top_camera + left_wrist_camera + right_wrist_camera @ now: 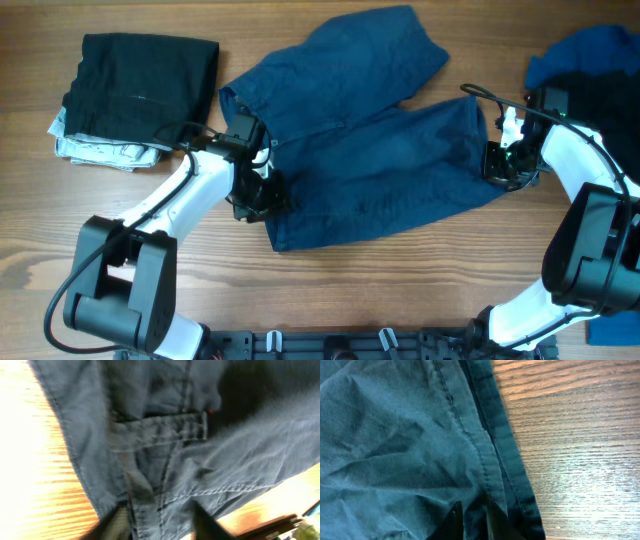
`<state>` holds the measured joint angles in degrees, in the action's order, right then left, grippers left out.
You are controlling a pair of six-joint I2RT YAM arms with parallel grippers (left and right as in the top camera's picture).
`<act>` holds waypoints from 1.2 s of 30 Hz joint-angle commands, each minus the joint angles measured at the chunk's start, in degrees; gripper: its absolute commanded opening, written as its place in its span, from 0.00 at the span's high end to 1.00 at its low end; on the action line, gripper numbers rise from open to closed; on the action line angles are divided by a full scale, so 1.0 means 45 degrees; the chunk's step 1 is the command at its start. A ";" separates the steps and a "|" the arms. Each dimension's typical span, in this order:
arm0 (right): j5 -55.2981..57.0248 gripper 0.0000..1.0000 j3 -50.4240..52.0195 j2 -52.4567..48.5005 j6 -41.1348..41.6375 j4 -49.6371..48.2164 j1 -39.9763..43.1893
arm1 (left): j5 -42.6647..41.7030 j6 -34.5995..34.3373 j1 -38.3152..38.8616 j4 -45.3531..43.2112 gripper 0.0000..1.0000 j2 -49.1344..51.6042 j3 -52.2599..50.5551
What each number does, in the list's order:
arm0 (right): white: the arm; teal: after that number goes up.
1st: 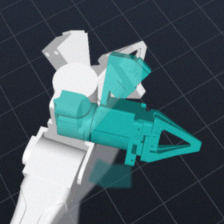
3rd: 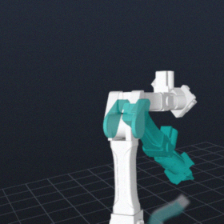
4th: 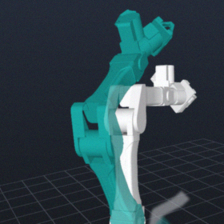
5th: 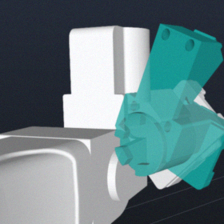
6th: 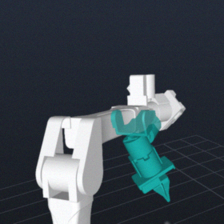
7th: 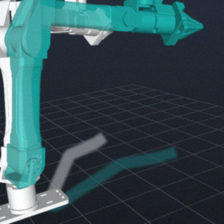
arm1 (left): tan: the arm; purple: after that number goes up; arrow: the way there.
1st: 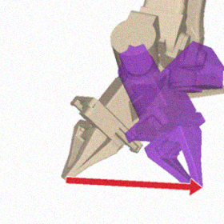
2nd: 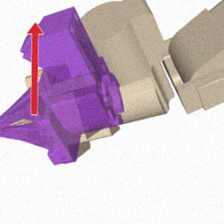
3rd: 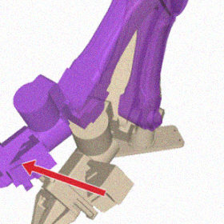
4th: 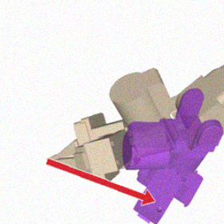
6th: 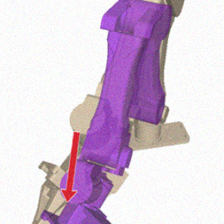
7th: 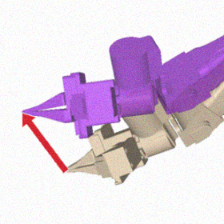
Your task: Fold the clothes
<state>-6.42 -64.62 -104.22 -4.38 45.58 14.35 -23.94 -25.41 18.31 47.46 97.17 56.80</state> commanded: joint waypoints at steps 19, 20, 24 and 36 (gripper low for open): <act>0.1996 0.96 -0.1763 0.0457 0.1681 0.3419 0.0253 | 0.0228 0.0214 0.0695 0.0185 0.93 -0.0185 -0.0121; 0.1996 0.95 -0.1763 0.0457 0.1671 0.3206 0.0282 | 0.0228 0.0214 0.0695 0.0185 0.91 -0.0185 -0.0121; 0.1919 0.58 -0.1763 0.0452 0.1627 0.2555 0.0306 | 0.0233 0.0219 0.0695 0.0160 0.84 -0.0185 -0.0121; -0.0408 0.43 -0.1355 0.0204 -0.0971 -0.0015 0.0306 | 0.0233 0.0219 0.0695 0.0078 0.75 -0.0185 -0.0121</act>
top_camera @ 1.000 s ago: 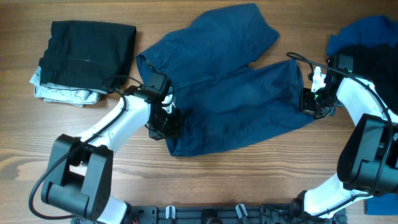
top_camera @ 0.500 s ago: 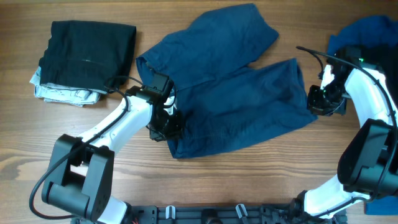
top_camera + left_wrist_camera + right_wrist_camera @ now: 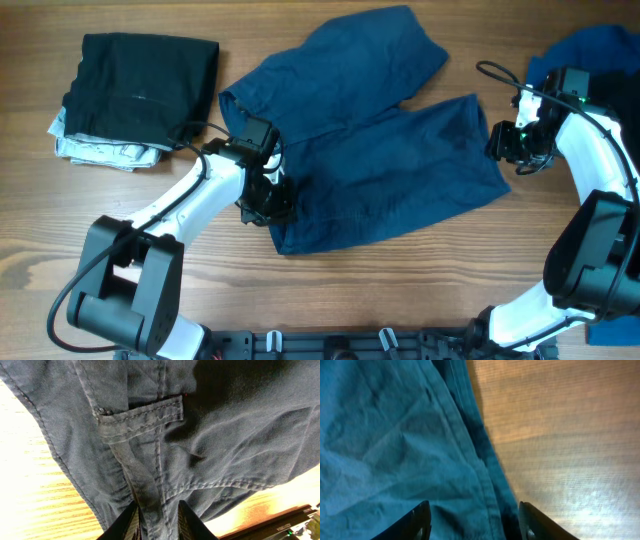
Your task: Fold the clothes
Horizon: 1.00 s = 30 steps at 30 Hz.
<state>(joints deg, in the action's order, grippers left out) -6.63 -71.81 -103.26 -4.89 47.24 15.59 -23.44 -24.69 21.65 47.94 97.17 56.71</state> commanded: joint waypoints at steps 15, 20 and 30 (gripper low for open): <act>-0.1273 0.63 0.1064 -0.1462 -0.1583 -0.2409 0.0029 | 0.0117 0.0049 -0.0049 0.0019 0.75 -0.0185 -0.0102; -0.1812 0.64 0.1064 -0.1749 -0.1593 -0.2608 0.0024 | 0.0117 0.0053 -0.0049 0.0107 0.75 -0.0185 -0.0102; -0.1977 0.96 0.1054 -0.1744 -0.1938 -0.2594 0.0029 | 0.0121 0.0053 -0.0049 0.0107 0.75 -0.0185 -0.0102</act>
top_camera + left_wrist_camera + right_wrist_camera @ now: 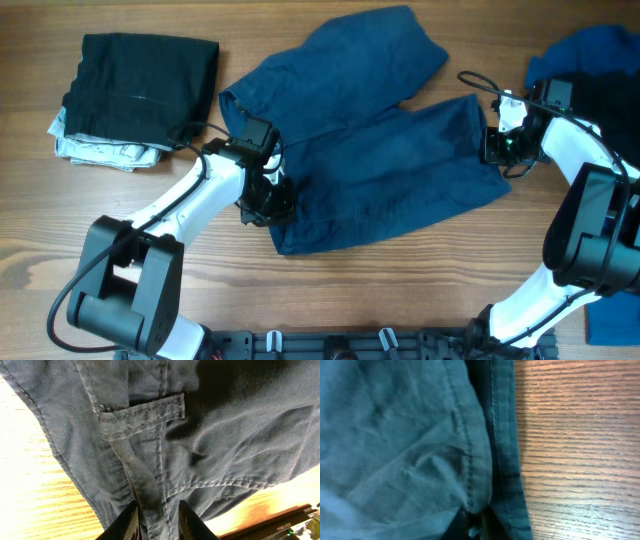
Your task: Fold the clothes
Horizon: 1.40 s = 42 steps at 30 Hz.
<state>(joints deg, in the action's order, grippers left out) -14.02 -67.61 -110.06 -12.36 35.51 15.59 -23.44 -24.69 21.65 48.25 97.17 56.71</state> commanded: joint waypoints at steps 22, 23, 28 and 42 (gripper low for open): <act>0.3123 0.96 -0.1695 0.0170 0.0738 0.1880 0.0112 | 0.1705 -0.0330 -0.0024 0.0777 0.76 -0.0185 -0.0126; 0.3128 0.96 -0.1695 0.0170 0.0743 0.1875 0.0112 | 0.1700 -0.0330 -0.0024 0.0767 0.77 -0.0185 -0.0126; 0.3113 0.73 -0.1739 0.0180 0.0753 0.1647 0.0112 | 0.0811 -0.0325 -0.0024 0.0481 0.80 -0.0185 -0.0126; -0.0588 0.28 -0.2715 0.2739 0.0942 0.2297 0.0068 | -0.0223 -0.0627 -0.1593 -0.2754 0.69 -0.2127 0.0330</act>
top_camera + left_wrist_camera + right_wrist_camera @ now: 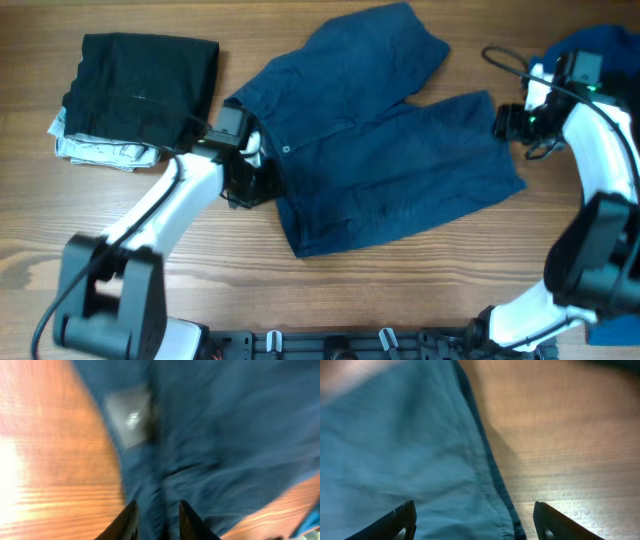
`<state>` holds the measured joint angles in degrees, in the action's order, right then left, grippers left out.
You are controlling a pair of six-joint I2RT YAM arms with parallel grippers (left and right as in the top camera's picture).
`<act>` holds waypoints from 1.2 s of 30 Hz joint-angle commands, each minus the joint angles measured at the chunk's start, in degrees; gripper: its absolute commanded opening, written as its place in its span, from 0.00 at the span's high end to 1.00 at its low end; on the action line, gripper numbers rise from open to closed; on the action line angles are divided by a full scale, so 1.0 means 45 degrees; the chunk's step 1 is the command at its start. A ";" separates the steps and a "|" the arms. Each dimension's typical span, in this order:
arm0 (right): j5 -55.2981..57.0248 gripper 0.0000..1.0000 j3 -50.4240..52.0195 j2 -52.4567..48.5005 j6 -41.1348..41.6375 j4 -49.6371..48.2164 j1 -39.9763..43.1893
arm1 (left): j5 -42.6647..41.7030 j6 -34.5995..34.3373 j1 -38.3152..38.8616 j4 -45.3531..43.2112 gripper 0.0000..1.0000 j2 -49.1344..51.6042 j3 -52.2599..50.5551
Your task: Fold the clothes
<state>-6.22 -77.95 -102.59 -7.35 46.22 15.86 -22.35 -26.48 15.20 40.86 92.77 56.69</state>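
Note:
Dark blue shorts (380, 160) lie spread across the middle of the table, waist to the left and legs to the right. My left gripper (243, 183) is at the waistband's near-left corner. In the blurred left wrist view the left gripper (157, 510) is shut on a fold of the shorts (200, 435). My right gripper (505, 122) hovers at the far-right leg hem. The right wrist view shows the right gripper (475, 520) wide open above the hem (485, 460), holding nothing.
A folded black garment (140, 80) sits on a light one at the far left. A heap of blue and black clothes (590, 60) lies at the far right behind the right arm. A blue item (615, 330) shows at the near-right corner.
My right gripper was shut on the leg hem; now it is open and up to the right of it. The shorts lie flatter and farther right. My left gripper has shifted left, still gripping.
Both grippers held the shorts, left at the waist and right at the leg hem. Then the right one was open, then shut on the hem again. By now the right has let go, and the shorts lie spread out wider.

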 commanded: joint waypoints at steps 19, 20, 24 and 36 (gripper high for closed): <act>-0.3356 0.96 -0.0223 -0.2725 -0.0884 -0.8296 -0.2851 | 0.1146 -0.0981 0.1370 -0.7839 0.96 0.0986 0.0325; -0.3011 0.95 -0.0223 -0.2948 -0.0748 -0.8903 -0.3016 | 0.1370 -0.0971 0.1511 -0.7742 0.96 0.0986 0.0325; -0.1928 0.95 -0.0223 -0.3842 -0.0602 -1.0943 -0.3565 | 0.2103 -0.0889 0.1831 -0.7174 0.96 0.0981 0.0325; -0.0908 0.96 -0.0238 -0.6688 -0.0753 -1.4090 -0.3774 | 0.3502 -0.0884 0.1899 -0.4269 0.96 0.0981 0.0325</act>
<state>-11.70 -78.96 -129.38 -10.57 -15.40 -1.26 -10.76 -30.37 23.59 19.90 96.86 57.78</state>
